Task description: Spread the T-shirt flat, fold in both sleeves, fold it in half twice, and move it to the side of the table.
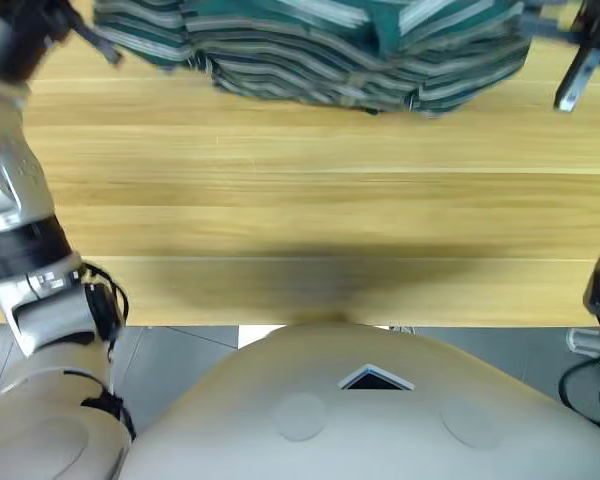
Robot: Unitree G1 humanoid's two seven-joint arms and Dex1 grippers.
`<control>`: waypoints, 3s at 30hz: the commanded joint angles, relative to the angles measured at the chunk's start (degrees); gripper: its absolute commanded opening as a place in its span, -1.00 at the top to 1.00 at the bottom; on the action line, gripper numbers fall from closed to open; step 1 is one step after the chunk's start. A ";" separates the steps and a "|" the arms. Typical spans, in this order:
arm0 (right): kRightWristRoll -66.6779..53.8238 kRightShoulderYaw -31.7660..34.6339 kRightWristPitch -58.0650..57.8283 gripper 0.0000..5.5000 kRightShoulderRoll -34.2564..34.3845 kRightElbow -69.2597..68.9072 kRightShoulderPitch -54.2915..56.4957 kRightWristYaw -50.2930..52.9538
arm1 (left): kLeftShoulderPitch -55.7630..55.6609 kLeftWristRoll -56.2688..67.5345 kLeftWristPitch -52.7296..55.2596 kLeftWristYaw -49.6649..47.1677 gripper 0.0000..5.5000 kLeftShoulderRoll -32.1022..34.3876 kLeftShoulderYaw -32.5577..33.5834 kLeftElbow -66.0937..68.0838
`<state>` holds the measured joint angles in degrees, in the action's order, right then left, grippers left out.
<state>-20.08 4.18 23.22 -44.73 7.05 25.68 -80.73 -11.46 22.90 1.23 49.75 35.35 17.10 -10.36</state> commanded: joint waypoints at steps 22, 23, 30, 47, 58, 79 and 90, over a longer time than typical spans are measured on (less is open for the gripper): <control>28.01 -8.25 -14.05 0.99 17.97 65.75 66.26 55.26 | -75.67 -20.00 1.40 -31.98 1.00 -4.68 -11.64 80.35; 28.80 -8.36 -14.44 0.99 18.70 67.18 67.04 56.90 | -76.49 -21.09 0.99 -32.93 1.00 -5.48 -12.07 82.28; 31.20 -5.87 -17.43 0.99 21.85 71.16 71.29 65.63 | -82.47 -26.27 -0.41 -39.34 1.00 -7.65 -12.36 87.68; 33.11 -3.12 -13.38 0.99 25.00 71.07 51.96 56.76 | -65.50 -29.35 -4.17 -28.09 1.00 -9.25 -12.40 87.29; 28.01 0.42 -1.80 0.99 18.60 67.11 50.65 41.92 | -62.37 -23.13 -9.18 -15.31 1.00 -8.34 -8.90 80.33; 18.74 1.98 -7.50 0.99 12.64 39.68 45.88 37.07 | -45.83 -4.13 21.70 -15.23 1.00 -2.35 -4.50 20.45; 31.45 -4.65 -14.53 0.99 20.29 69.42 60.97 64.84 | -70.40 -20.51 1.12 -31.73 1.00 -10.42 -12.78 81.32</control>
<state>8.22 0.69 12.56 -27.45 70.69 77.27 -24.94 -72.32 7.44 8.05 26.39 26.41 5.57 57.07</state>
